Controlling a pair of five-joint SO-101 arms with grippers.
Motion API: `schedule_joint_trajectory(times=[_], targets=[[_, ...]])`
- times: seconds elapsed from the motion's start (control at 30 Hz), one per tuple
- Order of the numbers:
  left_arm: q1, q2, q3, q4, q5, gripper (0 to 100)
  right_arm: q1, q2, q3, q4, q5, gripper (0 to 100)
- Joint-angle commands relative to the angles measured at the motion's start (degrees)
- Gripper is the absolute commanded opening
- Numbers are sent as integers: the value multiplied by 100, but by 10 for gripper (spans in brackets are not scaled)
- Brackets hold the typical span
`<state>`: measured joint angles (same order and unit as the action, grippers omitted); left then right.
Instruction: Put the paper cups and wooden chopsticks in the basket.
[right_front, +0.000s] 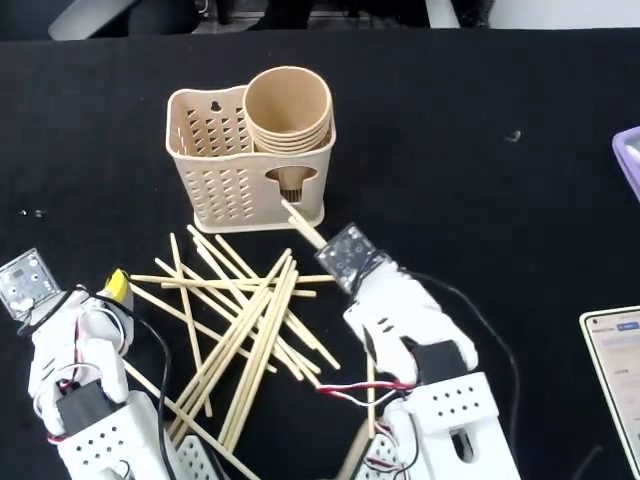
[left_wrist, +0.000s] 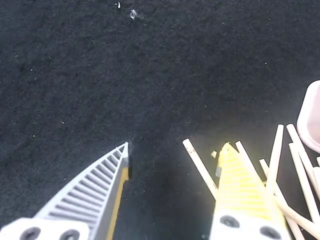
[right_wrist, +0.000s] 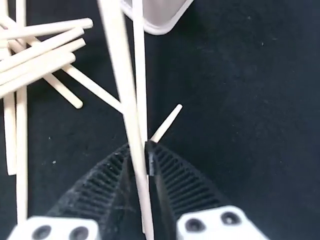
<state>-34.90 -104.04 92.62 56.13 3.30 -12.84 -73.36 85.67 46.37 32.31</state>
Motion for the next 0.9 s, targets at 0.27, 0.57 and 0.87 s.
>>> schedule_joint_trajectory(times=[0.27,0.57,0.87], targets=[[31,-35,-66,-9,0,284,-211,-110,-57,-167,-765,197],[13,-35,-57,-9,0,284,-308,-101,356,-905,-862,198],[22,-35,-57,-9,0,284,-308,-101,312,-941,-862,198]])
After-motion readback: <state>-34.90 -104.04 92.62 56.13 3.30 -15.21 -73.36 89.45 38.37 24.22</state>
